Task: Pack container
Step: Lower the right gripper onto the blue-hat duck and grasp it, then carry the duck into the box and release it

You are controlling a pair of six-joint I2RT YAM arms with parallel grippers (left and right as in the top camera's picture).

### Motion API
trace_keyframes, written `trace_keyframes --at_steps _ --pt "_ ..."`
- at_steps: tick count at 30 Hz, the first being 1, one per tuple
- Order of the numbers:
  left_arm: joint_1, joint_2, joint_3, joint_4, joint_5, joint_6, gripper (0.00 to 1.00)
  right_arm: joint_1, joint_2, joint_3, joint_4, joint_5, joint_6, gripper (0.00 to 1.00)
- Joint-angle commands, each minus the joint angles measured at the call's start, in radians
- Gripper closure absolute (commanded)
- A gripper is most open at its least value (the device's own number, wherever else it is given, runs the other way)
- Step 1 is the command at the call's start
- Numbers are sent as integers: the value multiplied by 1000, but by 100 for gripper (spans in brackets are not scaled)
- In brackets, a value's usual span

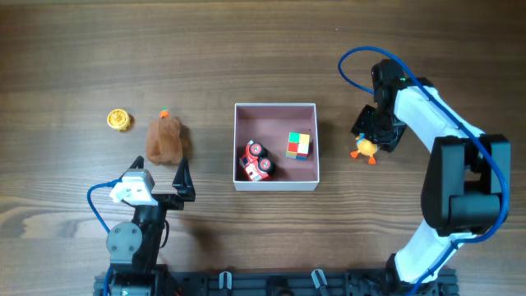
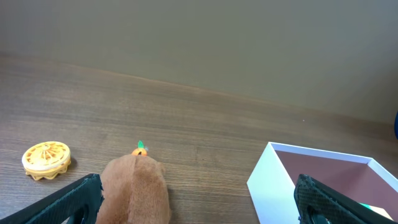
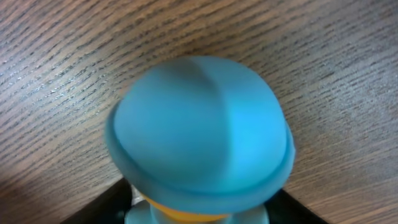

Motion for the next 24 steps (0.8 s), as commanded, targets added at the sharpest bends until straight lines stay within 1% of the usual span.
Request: trace_keyframes --at_steps 1,2,5,11,15,18,22,24 --pt "6 -4 -8 1 18 8 0 0 14 -2 8 -5 1 61" --pt "6 -4 -8 1 18 8 0 0 14 13 3 -5 0 64" --pt "7 -4 -8 1 18 8 0 0 3 56 -35 10 -6 64" --pt "7 -4 -8 1 18 8 0 5 -58 230 -207 45 -58 62" --pt "7 -4 -8 1 18 8 0 38 -122 365 -327 44 -82 62" --pt "7 -4 -8 1 18 8 0 101 -183 424 -369 9 -103 62" --pt "7 -4 -8 1 18 8 0 226 -262 426 -362 -16 -102 62" --pt "6 -4 -8 1 18 8 0 299 -285 426 -358 -16 -77 62"
